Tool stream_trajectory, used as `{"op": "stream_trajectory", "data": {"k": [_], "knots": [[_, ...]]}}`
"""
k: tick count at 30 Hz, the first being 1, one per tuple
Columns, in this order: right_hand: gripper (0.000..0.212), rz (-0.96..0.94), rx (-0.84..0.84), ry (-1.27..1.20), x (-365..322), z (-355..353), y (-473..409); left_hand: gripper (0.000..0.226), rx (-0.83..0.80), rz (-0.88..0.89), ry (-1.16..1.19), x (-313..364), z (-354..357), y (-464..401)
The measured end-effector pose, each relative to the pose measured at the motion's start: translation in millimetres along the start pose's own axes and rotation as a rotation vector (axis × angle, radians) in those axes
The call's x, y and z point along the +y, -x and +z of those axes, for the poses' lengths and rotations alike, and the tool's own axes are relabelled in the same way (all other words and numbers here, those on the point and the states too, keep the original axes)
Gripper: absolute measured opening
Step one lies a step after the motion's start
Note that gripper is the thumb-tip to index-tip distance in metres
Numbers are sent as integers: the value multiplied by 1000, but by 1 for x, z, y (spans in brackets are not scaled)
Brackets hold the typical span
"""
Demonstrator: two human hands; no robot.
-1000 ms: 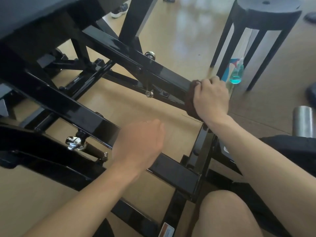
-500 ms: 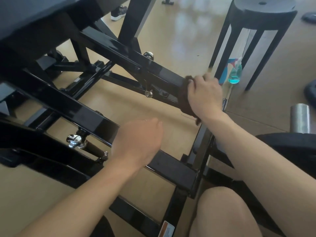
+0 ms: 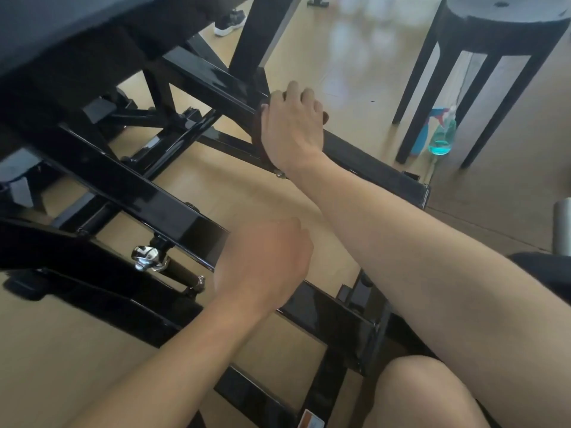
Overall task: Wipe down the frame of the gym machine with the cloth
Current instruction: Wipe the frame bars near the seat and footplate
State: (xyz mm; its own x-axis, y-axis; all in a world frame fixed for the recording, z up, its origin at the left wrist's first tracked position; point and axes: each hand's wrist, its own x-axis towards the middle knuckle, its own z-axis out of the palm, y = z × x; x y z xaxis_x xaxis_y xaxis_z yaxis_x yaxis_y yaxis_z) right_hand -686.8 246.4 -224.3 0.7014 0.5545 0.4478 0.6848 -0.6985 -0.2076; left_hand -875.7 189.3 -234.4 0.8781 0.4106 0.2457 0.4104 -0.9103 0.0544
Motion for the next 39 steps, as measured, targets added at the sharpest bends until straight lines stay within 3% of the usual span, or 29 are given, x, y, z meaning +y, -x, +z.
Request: {"op": "stream_trajectory", "data": {"k": [7,17,24,28,30,35,39], "knots": [[37,-77,-54,-46,8,-2,-1,39,7,-33,-3,0,-2,-2],[41,274,-32,27,134,-46,106,39,-14,45,107,-5,1,2],[38,586,107,-500,110,-92,150,48,-23,112,76,-7,4,8],[25,653,62,-676,79,-111,182,53,-58,173,57,-11,3,9],[20,640,53,-633,63,-116,198,53,-93,204,54,-13,2,8],[31,392,-12,-300,36,-125,253,51,-87,216,117,-17,0,12],[33,395,-18,-307,20,-149,272,58,-11,235,162,-20,5,11]]}}
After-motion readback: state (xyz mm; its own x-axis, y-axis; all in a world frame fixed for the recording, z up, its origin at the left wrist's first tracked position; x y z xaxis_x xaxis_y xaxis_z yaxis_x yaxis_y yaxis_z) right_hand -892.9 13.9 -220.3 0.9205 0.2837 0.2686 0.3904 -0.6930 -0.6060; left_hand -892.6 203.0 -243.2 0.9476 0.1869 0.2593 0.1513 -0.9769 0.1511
